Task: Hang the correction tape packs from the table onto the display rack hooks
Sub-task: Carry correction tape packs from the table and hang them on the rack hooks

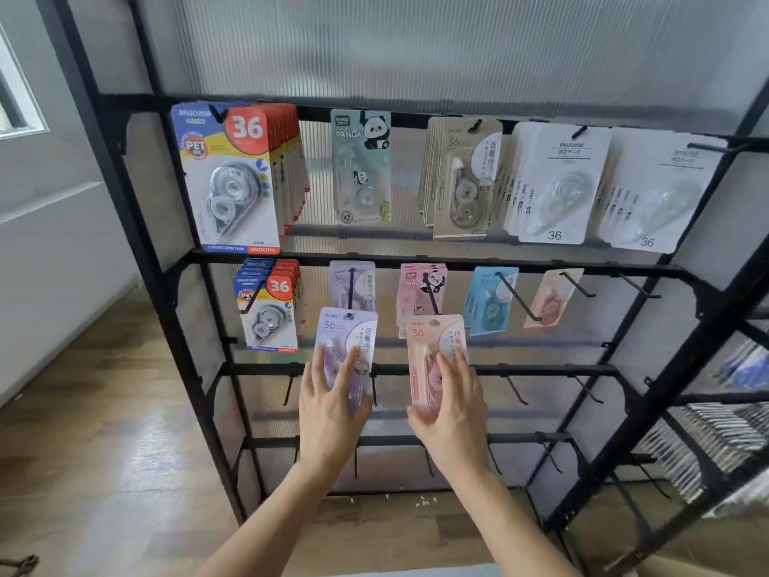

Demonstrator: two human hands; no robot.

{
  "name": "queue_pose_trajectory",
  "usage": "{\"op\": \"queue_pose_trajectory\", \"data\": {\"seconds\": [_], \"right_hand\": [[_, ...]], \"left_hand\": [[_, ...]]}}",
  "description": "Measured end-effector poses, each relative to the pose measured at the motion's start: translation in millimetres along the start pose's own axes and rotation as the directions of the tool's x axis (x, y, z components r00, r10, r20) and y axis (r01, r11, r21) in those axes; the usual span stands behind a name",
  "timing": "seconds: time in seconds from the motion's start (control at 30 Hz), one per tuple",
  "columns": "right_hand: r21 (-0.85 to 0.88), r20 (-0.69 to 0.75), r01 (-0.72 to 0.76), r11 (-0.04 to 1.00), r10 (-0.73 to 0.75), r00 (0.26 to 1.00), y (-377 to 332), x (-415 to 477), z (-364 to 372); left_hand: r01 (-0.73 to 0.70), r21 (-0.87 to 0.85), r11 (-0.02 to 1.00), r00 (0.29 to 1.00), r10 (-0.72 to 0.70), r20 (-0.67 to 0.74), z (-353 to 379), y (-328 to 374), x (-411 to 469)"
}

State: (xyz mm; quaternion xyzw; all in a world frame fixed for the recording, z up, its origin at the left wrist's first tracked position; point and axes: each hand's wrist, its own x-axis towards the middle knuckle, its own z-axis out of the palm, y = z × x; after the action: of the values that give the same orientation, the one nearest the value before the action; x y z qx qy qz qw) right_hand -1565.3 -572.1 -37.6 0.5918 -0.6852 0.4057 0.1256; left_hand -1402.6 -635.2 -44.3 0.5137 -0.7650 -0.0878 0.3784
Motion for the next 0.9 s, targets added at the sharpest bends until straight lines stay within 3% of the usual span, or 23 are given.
{"op": "queue_pose_trajectory", "data": {"seconds": [0.37,0.77,0.9], "right_hand": [[-0.040,-0.002,0.048,0.998,-0.048,0.999,18,32,10],[-0.011,-0.015,0.118,0.993,-0.118,0.993,35,36,17],[-0.026,0.005,0.115,0.993,-0.115,0.993,35,38,16]], "left_hand": [[0.119,0.119,0.986,0.965,-0.143,0.218,24,-4,64],[0.222,0.159,0.962,0.940,-0.254,0.226,61,-17,138],[0.193,0.184,0.964,0.941,-0.235,0.243,62,-18,145]]}}
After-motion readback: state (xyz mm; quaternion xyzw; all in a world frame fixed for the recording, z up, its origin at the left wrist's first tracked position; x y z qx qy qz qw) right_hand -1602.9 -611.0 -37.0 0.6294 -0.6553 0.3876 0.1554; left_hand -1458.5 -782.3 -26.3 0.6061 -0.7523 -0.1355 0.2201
